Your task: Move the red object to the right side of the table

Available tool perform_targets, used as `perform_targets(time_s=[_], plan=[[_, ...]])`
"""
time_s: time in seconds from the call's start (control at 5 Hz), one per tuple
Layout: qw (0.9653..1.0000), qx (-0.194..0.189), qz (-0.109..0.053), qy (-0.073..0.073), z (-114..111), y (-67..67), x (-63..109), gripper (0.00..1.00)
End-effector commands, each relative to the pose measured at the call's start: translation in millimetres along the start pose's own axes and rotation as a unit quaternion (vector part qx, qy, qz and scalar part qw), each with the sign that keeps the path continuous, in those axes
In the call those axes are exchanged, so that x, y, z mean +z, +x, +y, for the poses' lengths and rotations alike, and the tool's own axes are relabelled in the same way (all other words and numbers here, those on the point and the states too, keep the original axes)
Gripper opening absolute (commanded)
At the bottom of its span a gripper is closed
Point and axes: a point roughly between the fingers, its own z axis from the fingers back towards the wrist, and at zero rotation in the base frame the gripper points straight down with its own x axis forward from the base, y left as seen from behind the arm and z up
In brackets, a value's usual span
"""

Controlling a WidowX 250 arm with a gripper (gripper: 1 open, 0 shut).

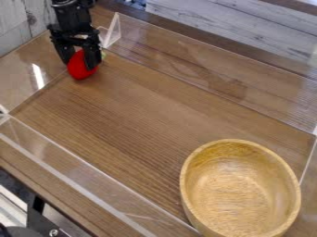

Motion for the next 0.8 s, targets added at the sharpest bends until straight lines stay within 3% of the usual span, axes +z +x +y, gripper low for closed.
perform_targets(time_s=[0.0, 0.6], plan=[[0.9996, -0.002, -0.027, 0.009, 0.8, 11.3, 18.9, 1.0], [0.9996, 0.002, -0.019, -0.021, 1.7, 11.5, 16.8, 1.0]])
